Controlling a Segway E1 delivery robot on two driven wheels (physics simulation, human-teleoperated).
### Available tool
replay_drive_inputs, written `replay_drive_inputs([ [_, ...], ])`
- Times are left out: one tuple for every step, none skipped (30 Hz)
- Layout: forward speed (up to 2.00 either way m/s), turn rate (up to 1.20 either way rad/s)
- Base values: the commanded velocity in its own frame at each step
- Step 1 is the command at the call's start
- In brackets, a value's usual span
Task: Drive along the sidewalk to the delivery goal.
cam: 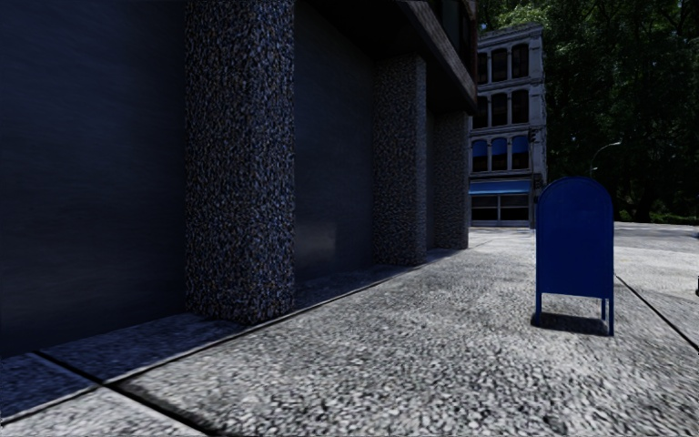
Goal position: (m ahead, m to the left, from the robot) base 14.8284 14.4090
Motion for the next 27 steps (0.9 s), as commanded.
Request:
replay_drive_inputs([
  [1.10, 0.00],
  [1.10, 0.00],
  [1.10, 0.00],
  [1.10, 0.00],
  [1.10, 0.00],
  [1.10, 0.00],
  [1.10, 0.00],
  [1.10, 0.00],
  [1.10, 0.00],
  [1.10, 0.00],
  [1.10, 0.00],
  [1.10, 0.00],
  [1.10, 0.00],
  [1.10, 0.00],
  [1.10, 0.00],
  [1.10, 0.00],
  [1.10, 0.00],
  [1.10, 0.00],
  [1.10, 0.00],
  [1.10, 0.00],
  [1.10, 0.00],
  [1.10, 0.00],
  [1.10, 0.00],
  [1.10, 0.00],
  [1.10, 0.00],
  [1.10, -0.06],
  [1.10, -0.20],
])
